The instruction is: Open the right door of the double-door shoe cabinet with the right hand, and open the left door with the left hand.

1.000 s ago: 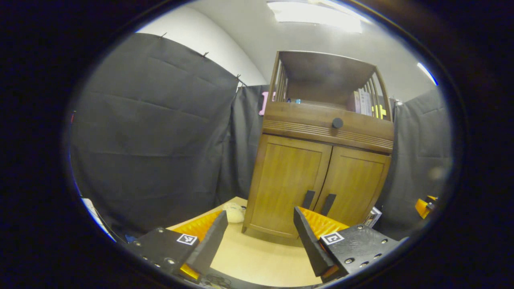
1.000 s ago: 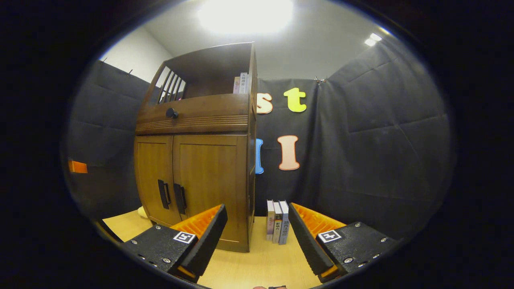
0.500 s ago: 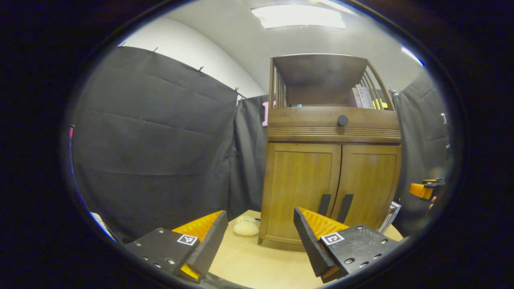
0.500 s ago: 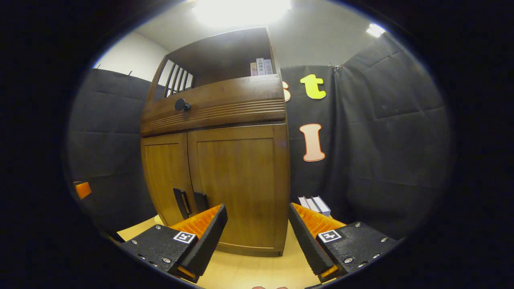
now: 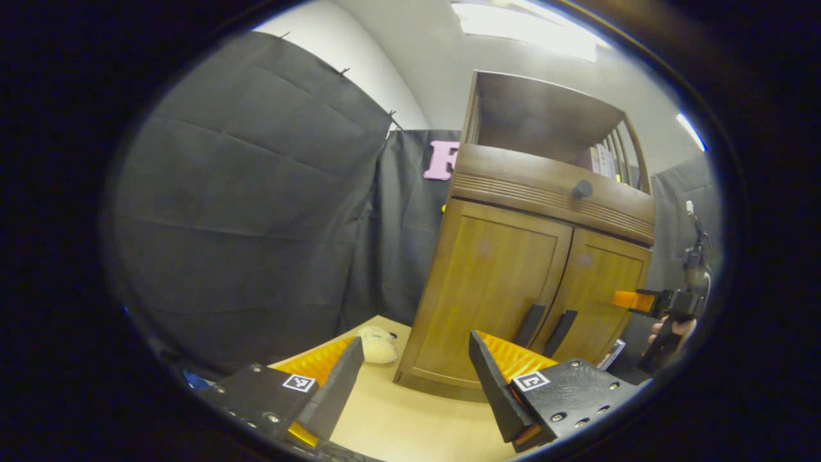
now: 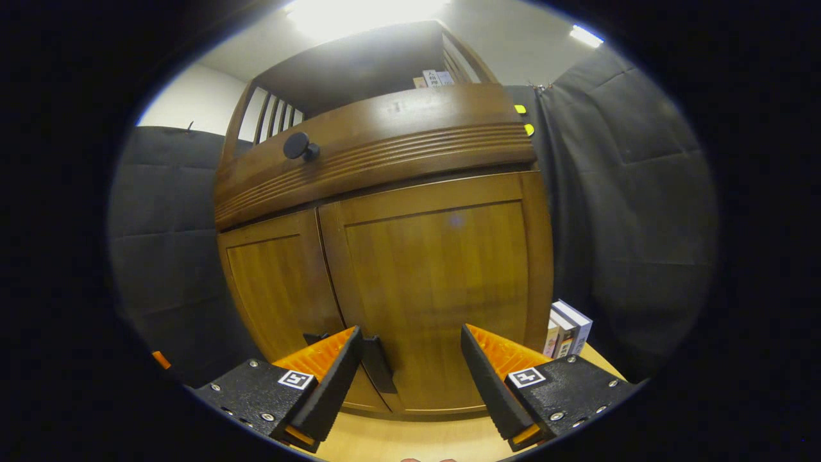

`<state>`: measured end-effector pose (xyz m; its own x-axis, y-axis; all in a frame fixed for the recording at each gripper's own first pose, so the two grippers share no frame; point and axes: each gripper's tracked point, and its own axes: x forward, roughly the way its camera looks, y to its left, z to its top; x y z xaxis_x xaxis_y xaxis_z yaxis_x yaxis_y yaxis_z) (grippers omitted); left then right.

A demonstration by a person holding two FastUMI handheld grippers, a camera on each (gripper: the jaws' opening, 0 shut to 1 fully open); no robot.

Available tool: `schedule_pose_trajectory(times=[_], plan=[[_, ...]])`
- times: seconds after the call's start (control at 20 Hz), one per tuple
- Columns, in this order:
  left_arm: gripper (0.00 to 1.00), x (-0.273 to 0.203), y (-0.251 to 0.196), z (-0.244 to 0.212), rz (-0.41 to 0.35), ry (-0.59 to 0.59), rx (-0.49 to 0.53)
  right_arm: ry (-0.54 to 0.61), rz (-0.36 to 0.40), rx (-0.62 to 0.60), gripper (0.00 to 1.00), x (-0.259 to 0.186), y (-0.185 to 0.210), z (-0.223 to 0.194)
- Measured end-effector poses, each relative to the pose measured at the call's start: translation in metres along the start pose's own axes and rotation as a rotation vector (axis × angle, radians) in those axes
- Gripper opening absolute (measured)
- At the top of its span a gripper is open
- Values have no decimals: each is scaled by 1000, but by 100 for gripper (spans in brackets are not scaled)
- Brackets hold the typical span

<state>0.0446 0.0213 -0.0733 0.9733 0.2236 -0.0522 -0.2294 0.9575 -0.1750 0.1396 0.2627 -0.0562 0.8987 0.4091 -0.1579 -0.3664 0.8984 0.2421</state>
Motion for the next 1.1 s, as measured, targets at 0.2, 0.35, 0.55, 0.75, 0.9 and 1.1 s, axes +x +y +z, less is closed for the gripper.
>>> schedule_pose_trajectory(times=[0.2, 0.35, 0.55, 0.75, 0.9, 1.1], plan=[[99, 18, 19, -9, -13, 21, 70, 31, -11, 13, 92, 26, 19, -21], [95, 26, 27, -18, -32, 57, 94, 53, -12, -4, 94, 42, 35, -34], [99, 45, 27, -20, -71, 71, 75, 88, -38, -54, 94, 58, 42, -52], [99, 56, 32, -24, -88, 70, 61, 121, -77, -97, 91, 73, 42, -68], [99, 57, 34, -30, -91, 92, 81, 147, -102, -107, 89, 74, 47, -66], [99, 61, 42, -42, -68, 139, 111, 167, -110, -119, 69, 71, 66, -54]])
